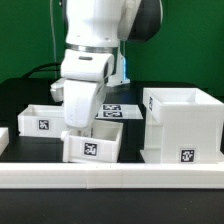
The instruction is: Assemble drawer
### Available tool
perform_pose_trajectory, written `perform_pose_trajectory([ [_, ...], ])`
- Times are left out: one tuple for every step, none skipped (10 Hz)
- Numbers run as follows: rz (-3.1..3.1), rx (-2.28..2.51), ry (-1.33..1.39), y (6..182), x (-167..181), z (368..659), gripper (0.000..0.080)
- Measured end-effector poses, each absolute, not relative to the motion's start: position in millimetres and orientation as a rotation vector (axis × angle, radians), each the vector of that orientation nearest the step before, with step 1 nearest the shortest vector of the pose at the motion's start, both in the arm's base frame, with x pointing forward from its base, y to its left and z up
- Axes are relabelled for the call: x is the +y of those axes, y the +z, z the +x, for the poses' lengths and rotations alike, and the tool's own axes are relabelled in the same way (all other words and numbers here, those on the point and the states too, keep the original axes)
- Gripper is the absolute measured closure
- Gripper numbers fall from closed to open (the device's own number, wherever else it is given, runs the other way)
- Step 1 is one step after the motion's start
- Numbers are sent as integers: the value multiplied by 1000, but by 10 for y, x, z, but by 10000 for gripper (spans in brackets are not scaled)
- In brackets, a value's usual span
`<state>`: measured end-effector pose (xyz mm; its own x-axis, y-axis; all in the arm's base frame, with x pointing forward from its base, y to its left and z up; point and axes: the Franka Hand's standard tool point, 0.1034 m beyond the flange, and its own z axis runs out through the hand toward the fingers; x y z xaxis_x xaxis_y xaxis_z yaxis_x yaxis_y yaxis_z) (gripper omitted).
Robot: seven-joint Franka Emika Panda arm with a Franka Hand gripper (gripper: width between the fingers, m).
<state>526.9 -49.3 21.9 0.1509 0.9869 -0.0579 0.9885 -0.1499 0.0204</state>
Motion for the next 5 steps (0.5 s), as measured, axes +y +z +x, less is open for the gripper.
perform_pose_trajectory([
  [2322, 2037, -49, 215, -416, 5278, 758],
  [2322, 2052, -67, 196, -376, 5262, 758],
  [2326, 2049, -68, 191, -384, 5258, 758],
  [2326, 2045, -62, 188, -386, 5259, 758],
  [2316, 2032, -27, 184, -376, 5271, 758],
])
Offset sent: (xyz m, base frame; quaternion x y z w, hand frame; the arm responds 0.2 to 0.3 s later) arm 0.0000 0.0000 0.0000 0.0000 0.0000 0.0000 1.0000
